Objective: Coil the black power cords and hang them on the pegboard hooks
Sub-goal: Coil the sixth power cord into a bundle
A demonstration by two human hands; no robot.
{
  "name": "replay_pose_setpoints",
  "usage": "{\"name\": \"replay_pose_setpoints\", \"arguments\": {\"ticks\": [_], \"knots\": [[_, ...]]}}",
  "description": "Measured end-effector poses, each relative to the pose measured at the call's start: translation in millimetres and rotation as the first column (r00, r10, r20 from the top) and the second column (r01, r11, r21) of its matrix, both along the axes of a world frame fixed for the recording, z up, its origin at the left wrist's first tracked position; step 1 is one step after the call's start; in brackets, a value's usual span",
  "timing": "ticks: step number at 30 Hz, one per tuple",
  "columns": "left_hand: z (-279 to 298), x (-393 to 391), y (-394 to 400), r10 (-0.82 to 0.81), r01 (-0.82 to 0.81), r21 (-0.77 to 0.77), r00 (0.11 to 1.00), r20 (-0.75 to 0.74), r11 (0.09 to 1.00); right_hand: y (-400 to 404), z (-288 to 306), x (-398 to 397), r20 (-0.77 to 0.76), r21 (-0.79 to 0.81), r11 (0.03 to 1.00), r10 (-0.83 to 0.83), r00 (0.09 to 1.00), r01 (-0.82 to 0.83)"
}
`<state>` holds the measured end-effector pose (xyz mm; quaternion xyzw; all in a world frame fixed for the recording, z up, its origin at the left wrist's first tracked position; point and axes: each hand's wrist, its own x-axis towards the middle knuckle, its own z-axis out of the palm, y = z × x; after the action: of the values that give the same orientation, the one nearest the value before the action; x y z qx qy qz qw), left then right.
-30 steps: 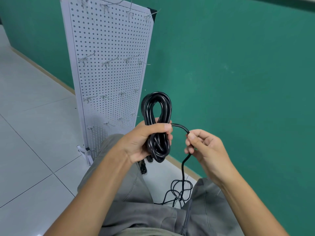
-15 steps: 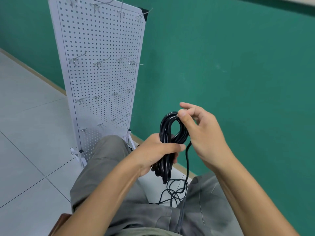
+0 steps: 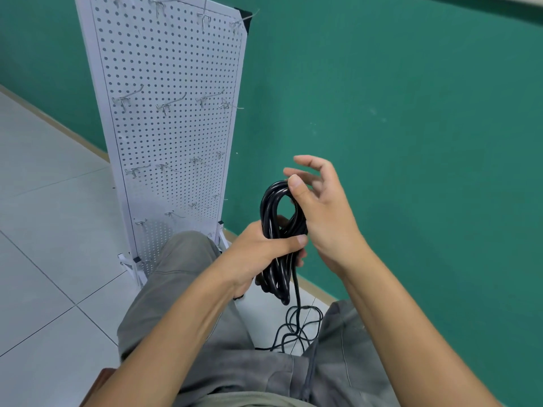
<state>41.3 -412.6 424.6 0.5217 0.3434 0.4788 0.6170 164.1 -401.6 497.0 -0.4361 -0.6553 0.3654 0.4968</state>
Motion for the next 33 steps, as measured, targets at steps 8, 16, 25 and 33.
{"name": "replay_pose_setpoints", "arguments": {"ticks": [8, 16, 25, 33], "knots": [[-7, -7, 11, 0.233, -0.223, -0.098, 0.967, 0.102, 0.970, 10, -56, 15, -0.123, -0.351, 0.917, 0.157, 0.980, -0.191], [2, -48, 24, 0.497, -0.409, -0.288, 0.764, 0.412, 0.866, -11, -101, 18, 0.093, -0.523, 0.823, 0.315, 0.945, -0.223], [-19, -75, 38, 0.770, -0.752, -0.163, 0.621, 0.150, 0.638, -24, -79, 27, 0.482, -0.205, 0.965, 0.244, 0.842, -0.162], [-21, -45, 31, 0.635, -0.636, 0.037, 0.772, 0.021, 0.771, -25, -9, 17, 0.429, -0.105, 0.947, 0.318, 0.845, -0.303]]}}
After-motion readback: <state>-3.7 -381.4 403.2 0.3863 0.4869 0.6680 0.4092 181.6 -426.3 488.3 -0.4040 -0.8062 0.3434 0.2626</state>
